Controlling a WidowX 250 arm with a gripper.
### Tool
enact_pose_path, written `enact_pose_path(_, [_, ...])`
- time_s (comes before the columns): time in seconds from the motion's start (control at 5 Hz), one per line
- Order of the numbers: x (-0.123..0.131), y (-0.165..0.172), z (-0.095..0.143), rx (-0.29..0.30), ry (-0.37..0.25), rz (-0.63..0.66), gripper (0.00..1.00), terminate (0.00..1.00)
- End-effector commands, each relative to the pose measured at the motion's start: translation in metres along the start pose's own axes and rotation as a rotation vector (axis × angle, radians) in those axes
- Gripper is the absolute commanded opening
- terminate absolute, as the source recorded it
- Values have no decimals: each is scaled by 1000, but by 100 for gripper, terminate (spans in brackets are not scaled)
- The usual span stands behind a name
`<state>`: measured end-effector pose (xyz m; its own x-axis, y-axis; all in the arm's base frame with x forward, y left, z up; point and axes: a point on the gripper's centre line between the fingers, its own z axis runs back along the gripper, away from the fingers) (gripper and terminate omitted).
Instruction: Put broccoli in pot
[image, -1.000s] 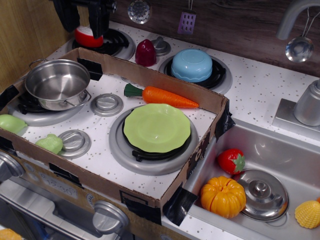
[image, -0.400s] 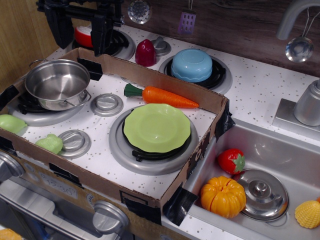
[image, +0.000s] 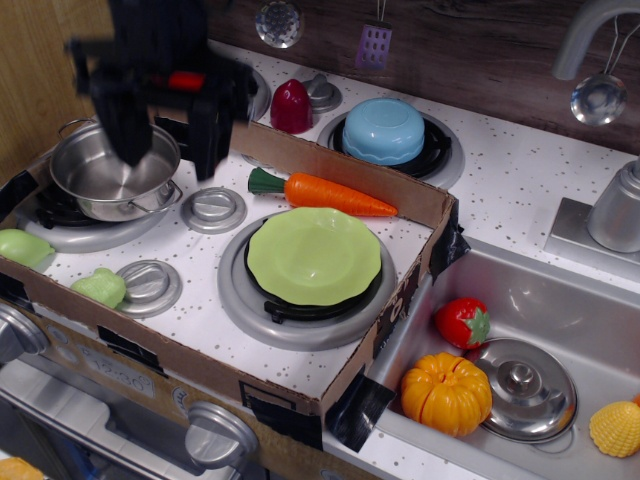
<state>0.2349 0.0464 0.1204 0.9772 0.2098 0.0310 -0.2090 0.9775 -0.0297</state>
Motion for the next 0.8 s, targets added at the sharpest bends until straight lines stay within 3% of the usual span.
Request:
enact_pose_path(0.0, [-4,8,-21,-44,-11,-86,100,0])
enact_pose_path(0.6, [-1,36,-34,-23,-44,-72,100,0])
